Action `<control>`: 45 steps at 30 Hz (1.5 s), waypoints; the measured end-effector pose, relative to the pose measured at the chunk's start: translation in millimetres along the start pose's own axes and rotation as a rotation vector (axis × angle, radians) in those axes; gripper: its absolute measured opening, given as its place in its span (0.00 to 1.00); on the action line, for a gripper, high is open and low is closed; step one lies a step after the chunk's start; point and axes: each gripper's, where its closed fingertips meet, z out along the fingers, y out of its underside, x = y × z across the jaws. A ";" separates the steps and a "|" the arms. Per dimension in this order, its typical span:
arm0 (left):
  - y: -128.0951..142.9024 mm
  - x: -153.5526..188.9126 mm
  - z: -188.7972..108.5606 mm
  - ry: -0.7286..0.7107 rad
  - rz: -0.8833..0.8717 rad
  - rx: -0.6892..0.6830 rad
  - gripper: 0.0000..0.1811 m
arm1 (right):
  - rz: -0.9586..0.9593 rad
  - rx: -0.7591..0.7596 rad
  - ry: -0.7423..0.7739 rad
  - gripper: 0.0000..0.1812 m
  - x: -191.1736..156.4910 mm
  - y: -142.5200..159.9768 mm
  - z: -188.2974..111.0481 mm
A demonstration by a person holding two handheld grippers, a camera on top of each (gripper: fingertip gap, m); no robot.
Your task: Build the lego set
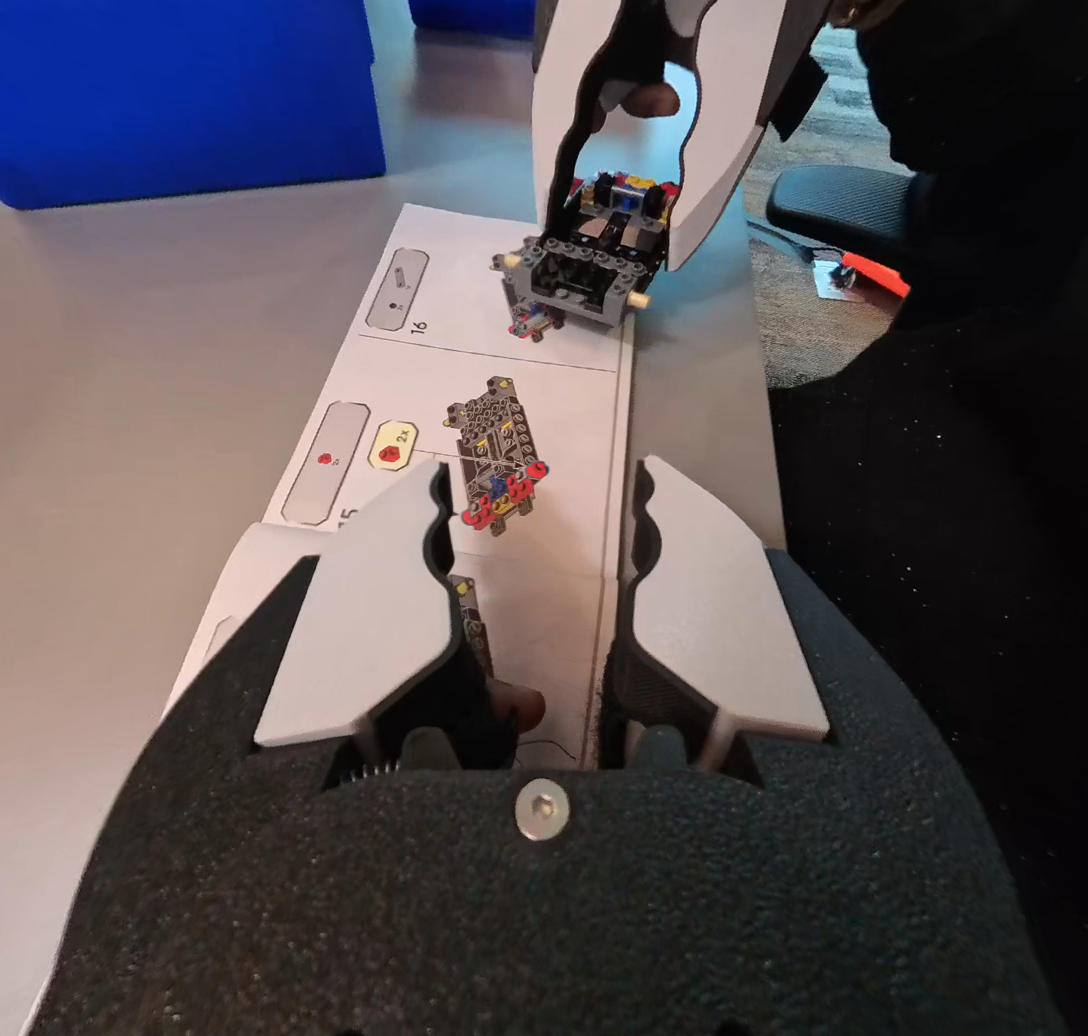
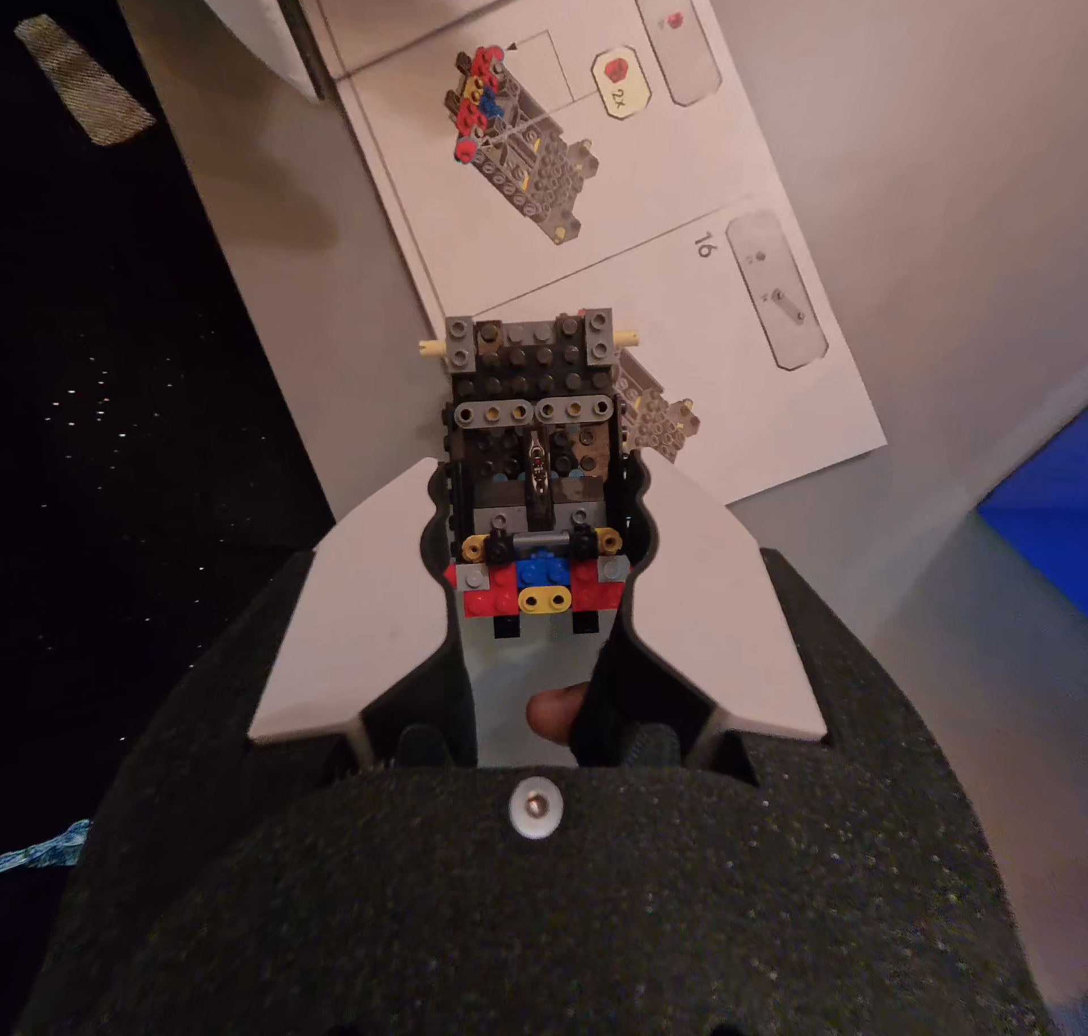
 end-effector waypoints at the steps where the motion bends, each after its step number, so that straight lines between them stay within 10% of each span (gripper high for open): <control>1: 0.9 -0.9 0.7 -0.002 -0.008 -0.007 0.32 | 0.000 -0.004 0.018 0.32 3.7 0.1 -0.6; 35: 10.8 -3.2 8.6 -0.013 -0.019 -0.089 0.44 | -0.291 0.055 -0.066 0.32 0.7 -64.4 53.7; 45: 11.9 -2.6 9.3 -0.011 -0.013 -0.098 0.43 | -0.213 0.211 -0.012 0.45 8.3 -56.2 19.1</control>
